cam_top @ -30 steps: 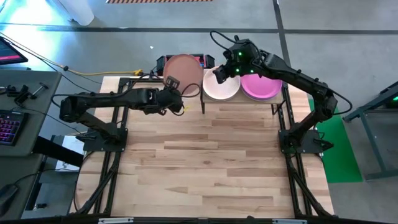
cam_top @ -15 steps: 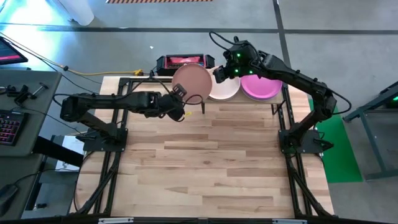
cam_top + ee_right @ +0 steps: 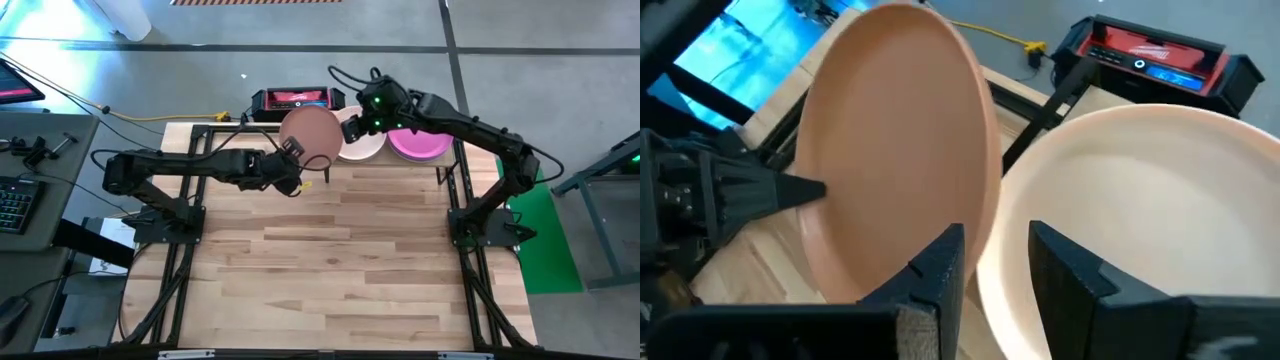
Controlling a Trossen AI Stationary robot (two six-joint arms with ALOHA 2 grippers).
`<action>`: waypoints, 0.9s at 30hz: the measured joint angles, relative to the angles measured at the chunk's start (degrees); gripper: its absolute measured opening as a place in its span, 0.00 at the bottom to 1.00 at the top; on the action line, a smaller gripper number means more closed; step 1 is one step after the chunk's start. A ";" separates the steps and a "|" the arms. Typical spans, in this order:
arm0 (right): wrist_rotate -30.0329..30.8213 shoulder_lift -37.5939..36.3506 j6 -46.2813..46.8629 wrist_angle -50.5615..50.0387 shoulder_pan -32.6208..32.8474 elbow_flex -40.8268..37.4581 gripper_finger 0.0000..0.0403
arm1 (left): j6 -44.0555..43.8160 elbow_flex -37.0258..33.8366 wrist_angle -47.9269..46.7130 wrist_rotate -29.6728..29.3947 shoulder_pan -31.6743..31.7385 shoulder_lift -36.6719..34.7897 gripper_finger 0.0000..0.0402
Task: Place and stack plates onto a shelf
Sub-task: Stack the brown plate on top of the white plate on the shelf
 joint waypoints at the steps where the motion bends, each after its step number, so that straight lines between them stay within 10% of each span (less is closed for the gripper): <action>1: 0.12 0.10 0.00 0.00 0.19 0.00 0.23 | 0.01 0.00 0.34 -0.21 -0.01 -0.01 0.00; 27: 1.19 1.66 -0.01 0.07 1.46 0.00 0.22 | 6.94 0.00 9.03 -3.90 -0.14 -0.01 0.00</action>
